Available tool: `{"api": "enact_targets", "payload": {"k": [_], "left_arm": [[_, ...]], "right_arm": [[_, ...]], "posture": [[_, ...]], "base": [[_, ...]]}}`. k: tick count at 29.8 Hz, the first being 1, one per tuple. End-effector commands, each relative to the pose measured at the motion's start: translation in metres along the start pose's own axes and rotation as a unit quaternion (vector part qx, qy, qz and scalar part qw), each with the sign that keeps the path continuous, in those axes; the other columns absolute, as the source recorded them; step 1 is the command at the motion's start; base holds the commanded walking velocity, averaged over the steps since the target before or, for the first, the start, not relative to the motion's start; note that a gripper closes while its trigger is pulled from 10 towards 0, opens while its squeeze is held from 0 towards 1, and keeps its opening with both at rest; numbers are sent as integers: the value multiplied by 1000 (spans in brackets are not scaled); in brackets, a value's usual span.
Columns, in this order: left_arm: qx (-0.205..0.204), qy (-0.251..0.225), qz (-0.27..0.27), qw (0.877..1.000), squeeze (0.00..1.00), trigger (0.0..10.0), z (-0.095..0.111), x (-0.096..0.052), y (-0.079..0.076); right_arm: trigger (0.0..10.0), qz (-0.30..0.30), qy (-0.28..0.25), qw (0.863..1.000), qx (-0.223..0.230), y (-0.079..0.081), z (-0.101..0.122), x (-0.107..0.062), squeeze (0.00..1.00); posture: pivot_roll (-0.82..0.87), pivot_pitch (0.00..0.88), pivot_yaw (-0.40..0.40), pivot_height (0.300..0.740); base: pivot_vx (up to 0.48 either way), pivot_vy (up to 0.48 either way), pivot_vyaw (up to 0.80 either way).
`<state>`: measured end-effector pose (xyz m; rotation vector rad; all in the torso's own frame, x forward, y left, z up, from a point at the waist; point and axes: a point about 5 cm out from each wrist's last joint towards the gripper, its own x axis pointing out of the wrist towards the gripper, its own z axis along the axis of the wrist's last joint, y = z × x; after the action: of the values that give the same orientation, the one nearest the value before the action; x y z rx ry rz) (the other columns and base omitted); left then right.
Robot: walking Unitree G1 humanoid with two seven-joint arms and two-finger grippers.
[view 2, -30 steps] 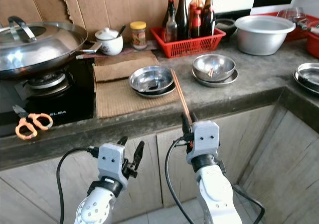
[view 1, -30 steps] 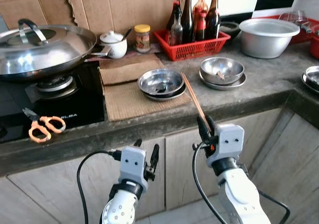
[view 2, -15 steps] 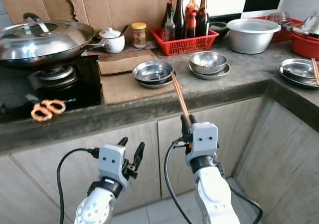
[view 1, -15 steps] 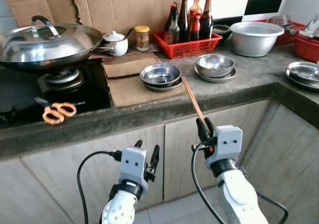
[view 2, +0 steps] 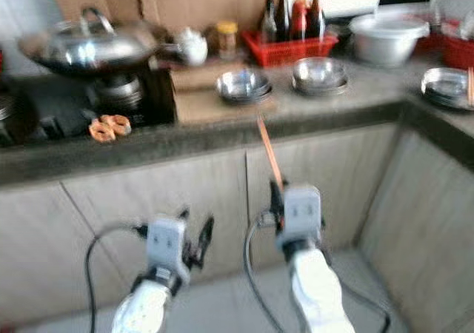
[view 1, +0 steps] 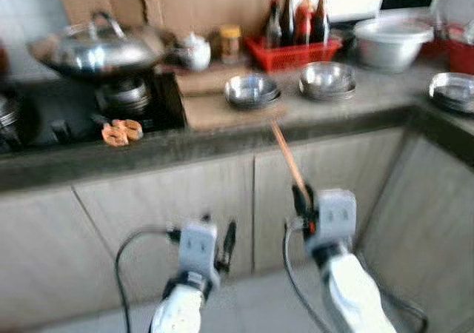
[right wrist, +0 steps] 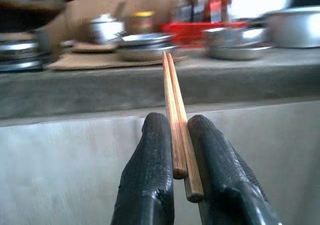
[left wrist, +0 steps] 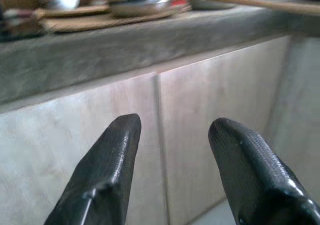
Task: Kitchen organization
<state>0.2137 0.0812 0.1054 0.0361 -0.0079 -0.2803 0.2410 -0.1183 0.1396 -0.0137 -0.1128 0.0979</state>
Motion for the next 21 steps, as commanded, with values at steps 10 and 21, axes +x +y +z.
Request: {"api": "enact_targets", "payload": {"k": [10, 21], "left_arm": [[6, -2, -2, 1000, 0, 10000, 1, 1, 2], [5, 1, -2, 1000, 0, 10000, 1, 1, 3]], "right_arm": [[10000, -4, 6, 1000, 6, 2, 0, 0, 0], [10000, -10, 11, 1000, 5, 2, -1, -2, 0]], "posture": [[41, 0, 11, 740], [36, 0, 19, 740]], "base": [[-168, 0, -800], [0, 0, -800]]}}
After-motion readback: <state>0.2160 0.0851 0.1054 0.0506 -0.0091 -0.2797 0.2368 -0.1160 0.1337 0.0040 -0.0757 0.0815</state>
